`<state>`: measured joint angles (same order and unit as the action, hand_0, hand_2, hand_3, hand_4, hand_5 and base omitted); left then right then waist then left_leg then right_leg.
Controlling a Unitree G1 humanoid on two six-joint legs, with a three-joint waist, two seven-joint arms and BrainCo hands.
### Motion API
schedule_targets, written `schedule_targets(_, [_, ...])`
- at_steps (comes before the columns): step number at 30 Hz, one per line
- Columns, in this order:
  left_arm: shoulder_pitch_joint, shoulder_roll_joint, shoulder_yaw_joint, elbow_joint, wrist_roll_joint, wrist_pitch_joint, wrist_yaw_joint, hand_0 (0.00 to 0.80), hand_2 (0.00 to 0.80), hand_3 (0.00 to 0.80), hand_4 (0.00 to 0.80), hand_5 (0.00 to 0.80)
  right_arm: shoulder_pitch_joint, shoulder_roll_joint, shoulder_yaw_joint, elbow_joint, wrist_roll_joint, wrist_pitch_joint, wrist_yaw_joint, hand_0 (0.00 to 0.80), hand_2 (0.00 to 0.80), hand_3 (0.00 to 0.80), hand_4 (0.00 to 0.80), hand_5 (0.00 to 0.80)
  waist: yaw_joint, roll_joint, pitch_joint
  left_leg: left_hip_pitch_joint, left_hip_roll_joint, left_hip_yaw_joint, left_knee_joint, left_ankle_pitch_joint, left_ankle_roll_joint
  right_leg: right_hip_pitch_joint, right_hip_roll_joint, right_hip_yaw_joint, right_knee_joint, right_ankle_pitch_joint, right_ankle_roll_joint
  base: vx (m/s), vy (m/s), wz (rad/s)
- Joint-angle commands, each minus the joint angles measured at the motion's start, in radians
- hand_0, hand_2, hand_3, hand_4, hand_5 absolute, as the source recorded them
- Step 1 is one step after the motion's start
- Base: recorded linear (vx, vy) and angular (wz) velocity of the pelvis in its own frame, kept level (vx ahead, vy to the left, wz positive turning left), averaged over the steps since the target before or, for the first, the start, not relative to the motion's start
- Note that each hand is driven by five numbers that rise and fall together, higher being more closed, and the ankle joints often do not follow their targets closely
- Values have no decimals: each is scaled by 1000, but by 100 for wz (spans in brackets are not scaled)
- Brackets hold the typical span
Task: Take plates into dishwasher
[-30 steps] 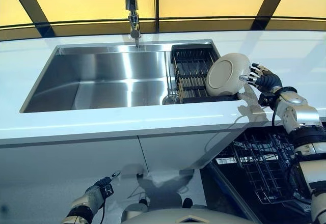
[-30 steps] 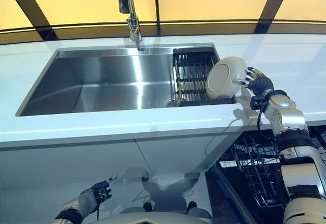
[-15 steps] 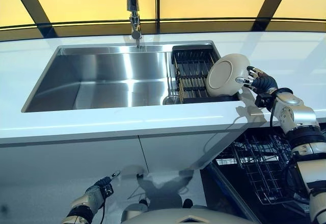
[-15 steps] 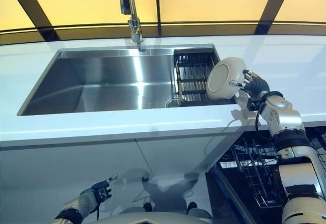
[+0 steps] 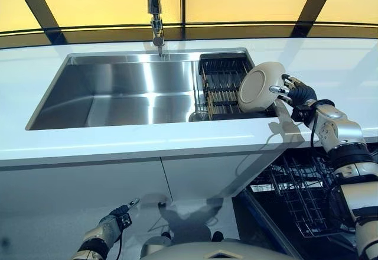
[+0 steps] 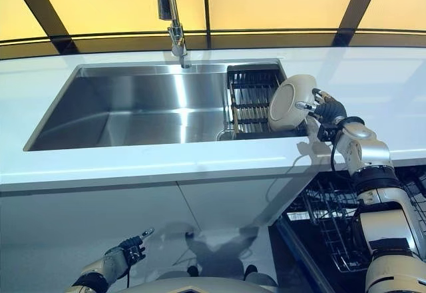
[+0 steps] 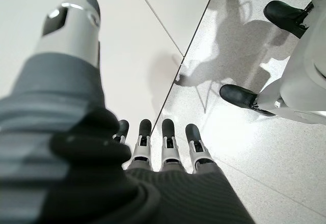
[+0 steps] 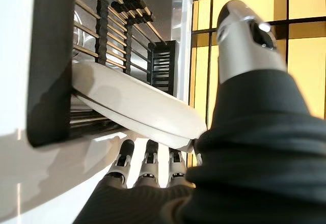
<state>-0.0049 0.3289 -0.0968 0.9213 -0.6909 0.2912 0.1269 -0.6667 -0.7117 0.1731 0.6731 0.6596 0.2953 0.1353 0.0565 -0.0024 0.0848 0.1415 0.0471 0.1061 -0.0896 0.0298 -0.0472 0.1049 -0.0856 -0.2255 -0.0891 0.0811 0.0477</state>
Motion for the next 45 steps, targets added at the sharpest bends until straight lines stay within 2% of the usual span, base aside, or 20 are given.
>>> schedule_targets(1, [-96,3,-57,18,-22,-3,16,0,0,0,0,0,-123,19,40,23,24,-37,-26,0,0,0,0,0,37,-18,-23,-21,-39,33,8,-59,32,18,-25,-52,37,-70,60,0,0,0])
schedule_targets(20, [-107,9,-62,22,-18,7,15,0,0,0,0,0,-91,-43,10,18,-2,-39,-57,0,0,0,0,0,6,-22,-29,-14,-32,53,12,-65,32,10,-16,-23,38,-71,60,0,-1,0])
schedule_targets(37, [-109,10,-63,22,-7,4,7,0,0,0,0,0,-70,-77,-37,7,45,-67,-80,0,0,0,0,0,-8,-22,-35,-13,-31,60,11,-68,33,8,-11,-12,37,-73,57,-4,-7,-3])
schedule_targets(45, [-111,4,-67,27,-10,-9,9,0,0,0,0,0,-78,-69,-30,16,79,-42,-61,0,0,0,0,0,-4,-25,-33,-13,-34,57,14,-69,34,7,-14,-12,40,-71,59,0,0,0])
